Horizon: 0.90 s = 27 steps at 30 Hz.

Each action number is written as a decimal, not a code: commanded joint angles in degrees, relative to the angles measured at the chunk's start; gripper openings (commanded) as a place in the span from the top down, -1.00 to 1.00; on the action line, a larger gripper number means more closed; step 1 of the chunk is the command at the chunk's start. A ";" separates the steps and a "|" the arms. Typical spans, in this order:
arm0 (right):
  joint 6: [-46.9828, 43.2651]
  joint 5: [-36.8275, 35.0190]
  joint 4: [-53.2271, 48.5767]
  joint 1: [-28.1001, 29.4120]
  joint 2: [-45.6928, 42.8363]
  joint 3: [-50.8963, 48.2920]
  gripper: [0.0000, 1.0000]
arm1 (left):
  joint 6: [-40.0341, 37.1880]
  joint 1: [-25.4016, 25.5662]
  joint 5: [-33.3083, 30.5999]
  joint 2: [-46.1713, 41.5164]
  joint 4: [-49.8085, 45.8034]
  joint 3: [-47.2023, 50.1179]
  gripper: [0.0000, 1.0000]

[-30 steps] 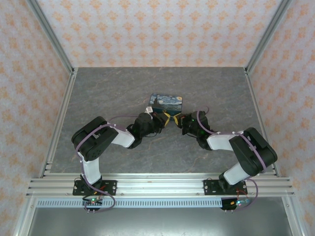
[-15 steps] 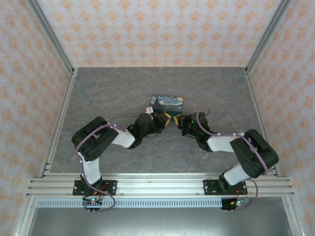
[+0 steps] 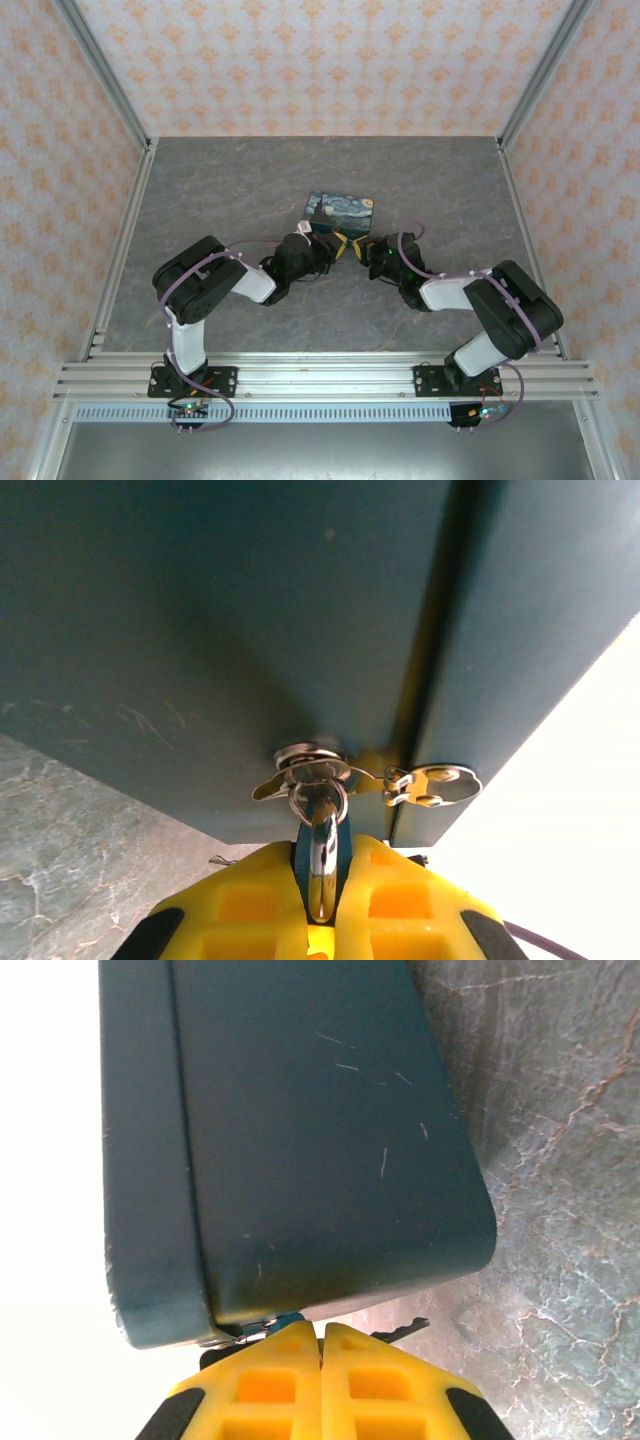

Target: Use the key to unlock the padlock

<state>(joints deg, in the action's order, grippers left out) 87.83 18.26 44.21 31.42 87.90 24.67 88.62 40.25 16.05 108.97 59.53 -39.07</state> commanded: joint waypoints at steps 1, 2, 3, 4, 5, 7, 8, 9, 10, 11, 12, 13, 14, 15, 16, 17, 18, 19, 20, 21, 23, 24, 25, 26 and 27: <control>-1.73 6.96 7.41 2.53 1.49 2.36 1.00 | -0.82 3.25 7.29 1.70 8.06 -0.48 1.00; -2.57 7.34 7.21 2.51 1.63 2.70 1.00 | -0.82 3.25 7.50 1.86 7.91 -0.63 1.00; -3.33 7.42 7.02 2.51 1.67 2.84 1.00 | -0.90 3.25 7.58 1.99 8.03 -0.63 1.00; -4.31 7.48 5.83 2.39 1.39 3.06 1.00 | -0.97 3.21 7.74 2.11 8.39 -0.54 1.00; -5.14 7.34 5.05 2.18 1.10 3.09 1.00 | -0.96 3.23 7.85 2.10 8.66 -0.49 1.00; -6.34 7.02 3.58 1.49 0.57 2.68 1.00 | -1.16 3.26 7.99 1.98 8.70 -0.15 1.00; -6.52 6.91 3.39 1.11 0.63 2.38 1.00 | -1.29 3.23 8.14 2.01 8.97 0.01 1.00; -6.62 7.02 3.68 0.60 0.78 2.11 1.00 | -1.34 3.26 8.36 1.99 9.35 0.02 1.00; -6.54 7.22 3.99 0.04 0.98 1.85 1.00 | -1.43 3.25 8.54 1.99 9.77 0.11 1.00; -6.61 7.32 4.13 -0.49 1.09 1.66 1.00 | -1.38 3.25 8.55 2.01 10.25 0.13 1.00; -6.78 7.47 4.07 -0.82 1.32 1.61 1.00 | -1.43 3.26 8.68 1.86 10.80 0.22 1.00; -6.81 7.55 4.04 -1.07 1.48 1.61 1.00 | -1.52 3.25 8.73 1.81 11.39 0.27 1.00; -6.80 7.69 4.28 -1.07 1.63 1.66 1.00 | -1.56 3.23 8.83 1.82 11.92 0.33 1.00; -6.88 7.89 4.31 -1.13 1.66 1.77 1.00 | -1.65 3.23 8.86 1.77 13.07 0.40 1.00; -6.93 7.92 4.29 -1.18 1.60 1.79 1.00 | -1.69 3.24 9.03 1.48 13.36 0.40 1.00; -7.05 7.91 4.31 -1.20 1.49 1.79 1.00 | -1.91 3.26 9.16 1.31 13.29 0.35 1.00; -7.19 7.92 4.19 -1.23 1.40 1.77 1.00 | -2.15 3.25 9.47 1.01 12.86 0.15 1.00; -7.42 7.84 4.01 -1.36 1.20 1.78 1.00 | -2.46 3.26 9.63 0.81 12.72 0.21 1.00; -7.59 7.84 3.80 -1.51 1.18 1.79 1.00 | -2.57 3.23 9.61 0.81 12.63 0.37 1.00; -7.68 7.84 3.63 -1.64 1.15 1.79 1.00 | -2.66 3.19 9.61 0.85 12.76 0.44 1.00; -7.68 7.89 3.76 -1.87 1.29 1.86 1.00 | -2.82 3.25 9.78 0.81 12.94 0.62 1.00; -7.76 7.86 3.76 -2.04 1.33 1.88 1.00 | -2.84 3.26 9.87 -0.74 13.00 0.58 1.00; -7.81 7.95 3.78 -2.14 1.40 1.95 1.00 | -2.92 3.21 10.04 -1.08 12.89 0.62 1.00; -7.85 8.01 3.74 -2.21 1.48 1.97 1.00 | -3.01 3.23 10.05 -1.20 12.94 0.70 1.00; -7.78 8.02 3.82 -2.20 1.65 1.97 1.00 | -3.06 3.25 10.14 -1.41 13.05 0.73 1.00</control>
<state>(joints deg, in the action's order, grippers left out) 81.32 23.22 45.04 28.71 89.01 24.71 87.92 40.25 16.51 110.96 64.55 -38.02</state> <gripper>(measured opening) 0.043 0.084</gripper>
